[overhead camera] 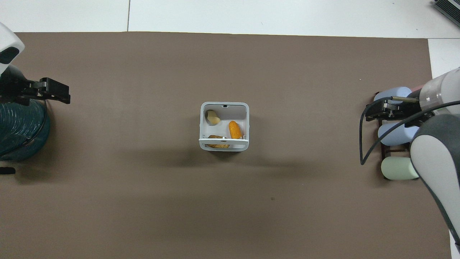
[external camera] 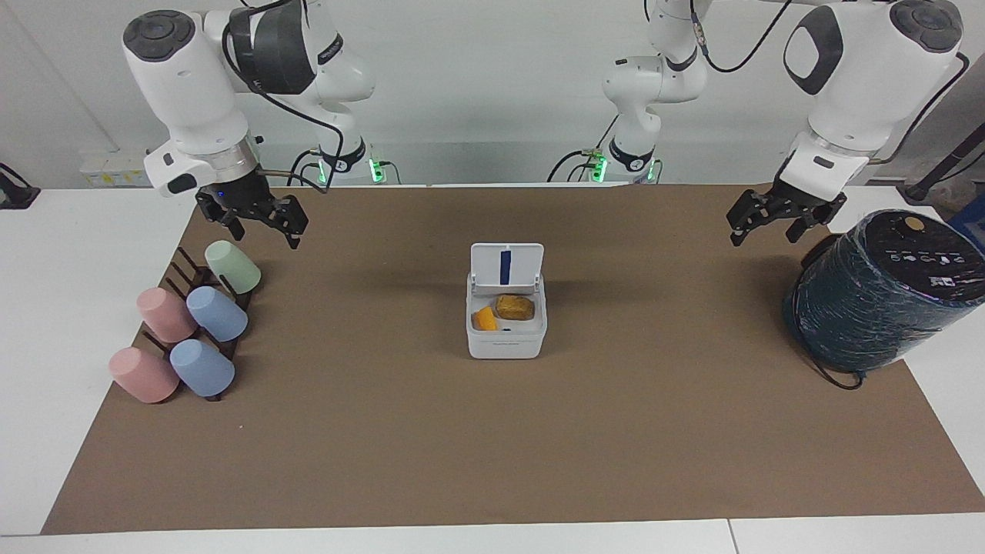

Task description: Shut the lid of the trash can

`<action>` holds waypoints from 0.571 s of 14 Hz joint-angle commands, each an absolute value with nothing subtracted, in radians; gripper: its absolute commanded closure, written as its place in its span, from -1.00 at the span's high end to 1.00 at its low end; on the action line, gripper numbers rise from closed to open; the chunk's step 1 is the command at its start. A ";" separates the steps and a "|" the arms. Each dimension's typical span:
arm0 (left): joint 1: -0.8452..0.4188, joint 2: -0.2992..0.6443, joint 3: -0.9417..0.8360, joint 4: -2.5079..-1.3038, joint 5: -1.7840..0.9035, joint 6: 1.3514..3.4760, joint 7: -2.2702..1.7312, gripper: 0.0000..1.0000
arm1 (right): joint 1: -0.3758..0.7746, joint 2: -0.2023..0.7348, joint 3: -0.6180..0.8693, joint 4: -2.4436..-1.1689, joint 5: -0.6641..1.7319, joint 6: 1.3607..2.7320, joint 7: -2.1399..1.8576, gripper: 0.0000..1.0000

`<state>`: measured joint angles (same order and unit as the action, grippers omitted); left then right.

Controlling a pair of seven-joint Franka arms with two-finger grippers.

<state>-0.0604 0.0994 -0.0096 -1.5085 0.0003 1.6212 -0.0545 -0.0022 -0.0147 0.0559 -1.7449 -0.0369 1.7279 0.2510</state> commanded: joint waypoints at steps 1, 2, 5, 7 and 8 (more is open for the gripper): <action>-0.066 0.061 -0.011 -1.557 0.017 1.658 -0.040 1.00 | -0.014 -0.028 0.060 -1.763 -0.011 1.738 0.224 1.00; -0.067 0.061 -0.009 -1.560 0.017 1.667 -0.051 1.00 | -0.014 -0.028 0.060 -1.763 -0.011 1.738 0.224 1.00; -0.074 0.060 -0.017 -1.563 0.017 1.666 -0.057 1.00 | -0.014 -0.028 0.060 -1.763 -0.011 1.738 0.225 1.00; -0.122 0.055 -0.017 -1.578 0.015 1.663 -0.058 1.00 | -0.014 -0.028 0.060 -1.763 -0.011 1.738 0.225 1.00; -0.152 0.049 -0.017 -1.586 0.015 1.673 -0.060 1.00 | -0.014 -0.028 0.060 -1.763 -0.011 1.738 0.224 1.00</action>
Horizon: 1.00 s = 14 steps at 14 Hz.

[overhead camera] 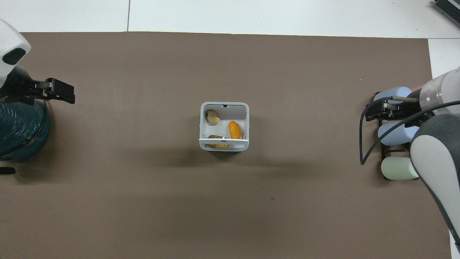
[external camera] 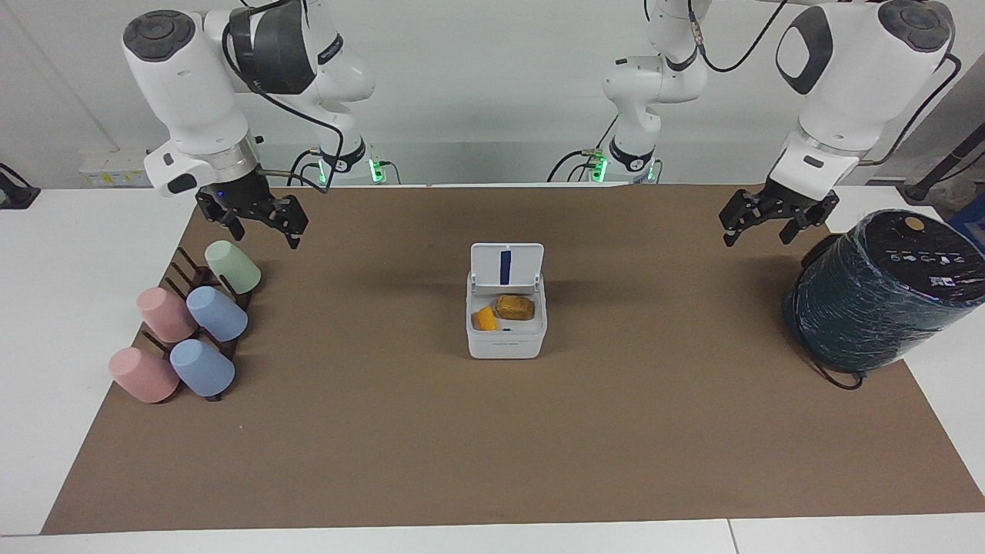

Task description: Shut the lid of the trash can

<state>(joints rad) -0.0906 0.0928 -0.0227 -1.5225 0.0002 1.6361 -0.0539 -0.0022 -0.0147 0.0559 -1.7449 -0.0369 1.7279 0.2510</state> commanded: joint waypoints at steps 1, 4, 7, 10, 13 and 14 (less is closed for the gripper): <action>-0.190 0.045 -0.017 -1.597 0.015 1.678 -0.078 1.00 | -0.014 -0.028 0.060 -1.763 -0.011 1.738 0.224 1.00; -0.282 0.031 -0.017 -1.624 0.014 1.696 -0.207 1.00 | -0.014 -0.028 0.060 -1.763 -0.011 1.738 0.224 1.00; -0.375 -0.009 -0.018 -1.702 0.009 1.736 -0.329 1.00 | -0.014 -0.028 0.060 -1.763 -0.011 1.738 0.225 1.00; -0.463 -0.032 -0.018 -1.756 0.005 1.773 -0.454 0.36 | -0.014 -0.028 0.060 -1.763 -0.011 1.738 0.224 1.00; -0.521 -0.057 -0.020 -1.799 -0.009 1.790 -0.544 -0.45 | -0.014 -0.028 0.060 -1.763 -0.011 1.738 0.225 1.00; -0.537 -0.058 -0.020 -1.807 -0.009 1.802 -0.564 -0.56 | -0.014 -0.028 0.060 -1.763 -0.011 1.738 0.224 1.00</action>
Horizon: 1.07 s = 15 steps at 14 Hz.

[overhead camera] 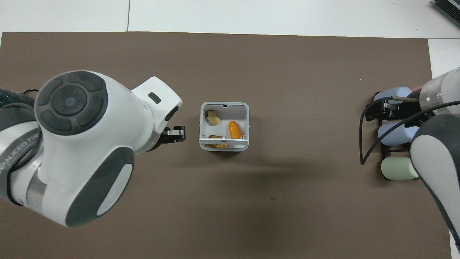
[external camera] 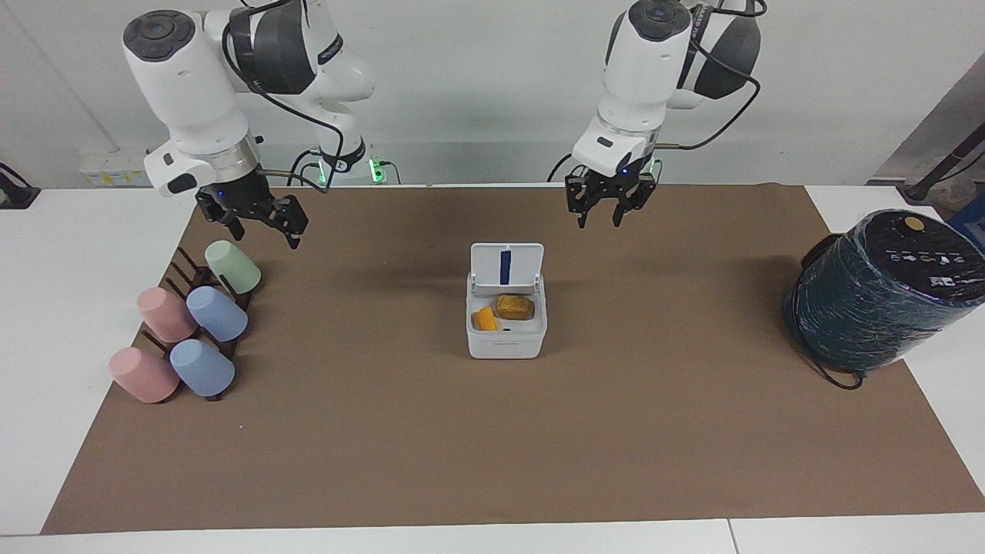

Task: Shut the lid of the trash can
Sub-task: 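Reach the left gripper toward the raised lid of the white trash can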

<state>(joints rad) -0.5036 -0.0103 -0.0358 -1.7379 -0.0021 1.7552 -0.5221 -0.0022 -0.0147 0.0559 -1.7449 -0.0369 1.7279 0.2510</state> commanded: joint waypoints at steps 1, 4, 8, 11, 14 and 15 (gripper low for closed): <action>-0.555 -0.066 -0.020 -1.819 -0.009 1.810 -0.584 -0.65 | -0.014 -0.028 0.060 -1.763 -0.011 1.738 0.225 1.00; -0.616 -0.084 -0.020 -1.856 -0.024 1.856 -0.642 -0.80 | -0.014 -0.028 0.060 -1.763 -0.011 1.738 0.225 1.00; -0.693 -0.103 -0.020 -1.928 -0.049 1.995 -0.706 -0.84 | -0.014 -0.028 0.060 -1.763 -0.011 1.738 0.225 1.00; -0.716 -0.091 -0.020 -1.974 -0.066 2.116 -0.748 -0.84 | -0.014 -0.028 0.060 -1.763 -0.011 1.738 0.224 1.00; -0.713 -0.042 -0.018 -2.009 -0.066 2.251 -0.758 -0.84 | -0.014 -0.028 0.060 -1.763 -0.011 1.738 0.225 1.00; -0.707 -0.019 -0.018 -2.017 -0.066 2.302 -0.756 -0.84 | -0.014 -0.028 0.060 -1.763 -0.011 1.738 0.225 1.00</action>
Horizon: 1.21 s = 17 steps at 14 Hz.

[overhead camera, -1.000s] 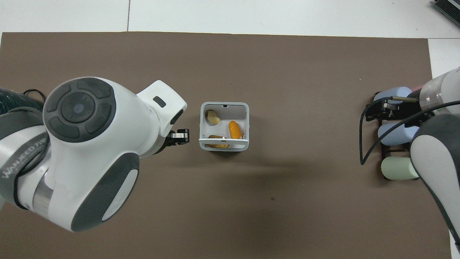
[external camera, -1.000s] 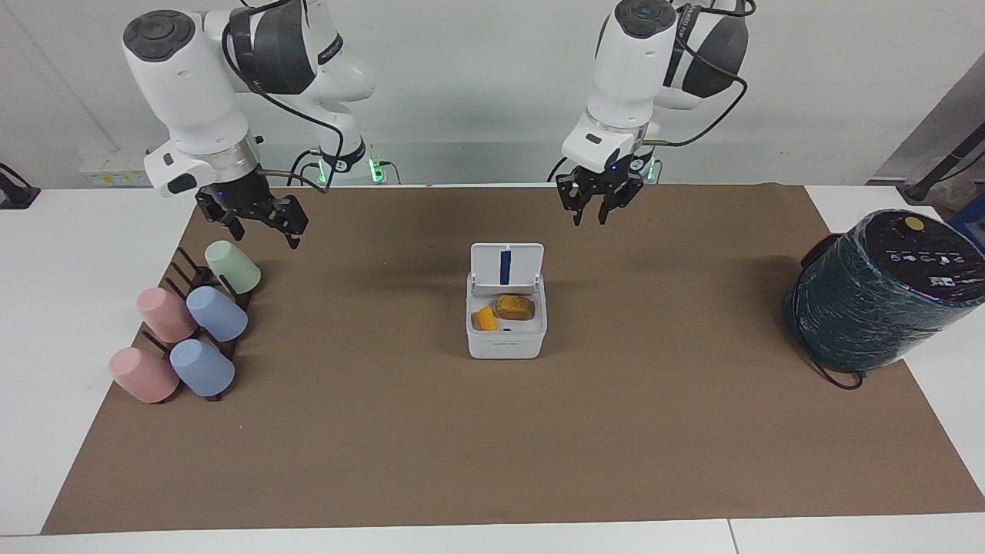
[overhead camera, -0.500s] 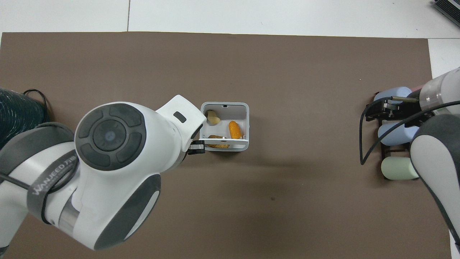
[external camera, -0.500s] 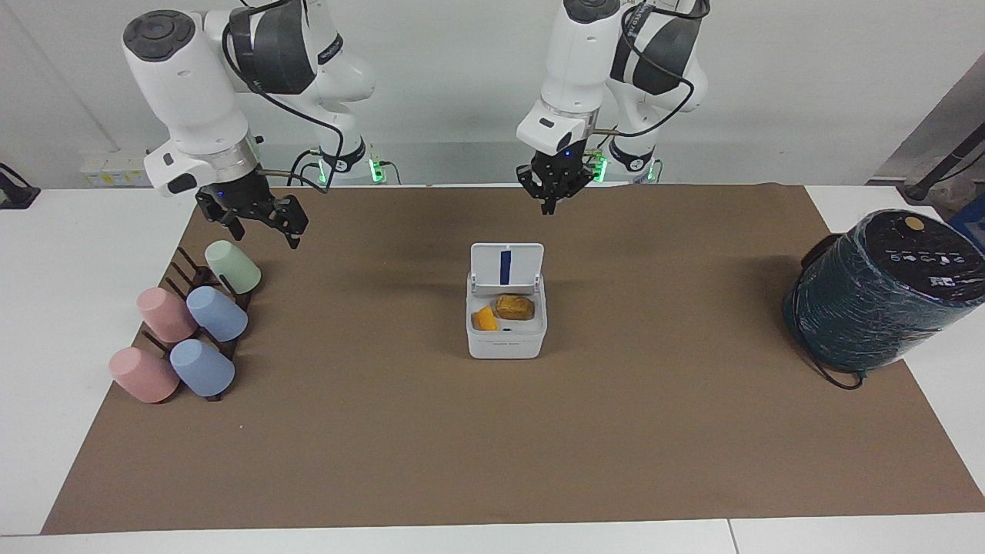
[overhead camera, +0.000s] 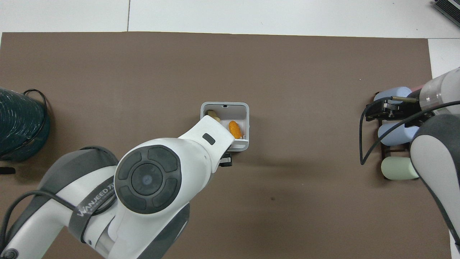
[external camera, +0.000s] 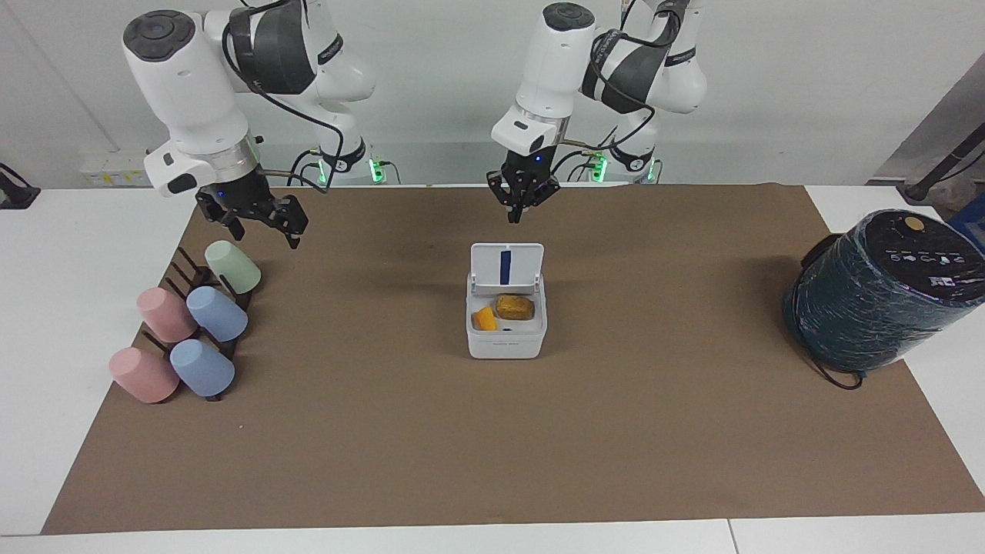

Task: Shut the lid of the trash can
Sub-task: 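Reach the left gripper toward the raised lid of the white trash can, then push the lid down over the trash can opening with the left gripper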

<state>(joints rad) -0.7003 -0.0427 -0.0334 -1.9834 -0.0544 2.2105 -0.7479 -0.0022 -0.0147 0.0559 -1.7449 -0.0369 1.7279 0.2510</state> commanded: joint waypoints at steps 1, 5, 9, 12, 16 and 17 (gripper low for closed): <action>-0.704 0.004 -0.018 -2.017 -0.066 2.360 -0.758 -0.84 | -0.014 -0.028 0.060 -1.763 -0.011 1.738 0.225 1.00; -0.663 0.070 -0.018 -2.016 -0.066 2.537 -0.756 -0.84 | -0.014 -0.028 0.060 -1.763 -0.011 1.738 0.224 1.00; -0.649 0.152 -0.018 -1.994 -0.084 2.698 -0.755 -0.87 | -0.014 -0.028 0.060 -1.763 -0.011 1.738 0.225 1.00; -0.647 0.208 -0.018 -1.953 -0.095 2.721 -0.753 -0.88 | -0.014 -0.028 0.060 -1.763 -0.011 1.738 0.225 1.00; -0.632 0.273 -0.018 -1.905 -0.095 2.737 -0.752 -0.88 | -0.014 -0.028 0.060 -1.763 -0.011 1.738 0.224 1.00; -0.630 0.276 -0.018 -1.905 -0.095 2.740 -0.750 -0.88 | -0.014 -0.028 0.060 -1.763 -0.011 1.738 0.225 1.00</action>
<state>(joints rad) -0.6400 0.2516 -0.0160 -1.9297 -0.0804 2.7215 -0.7524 -0.0022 -0.0147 0.0559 -1.7449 -0.0369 1.7279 0.2510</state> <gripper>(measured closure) 0.934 0.000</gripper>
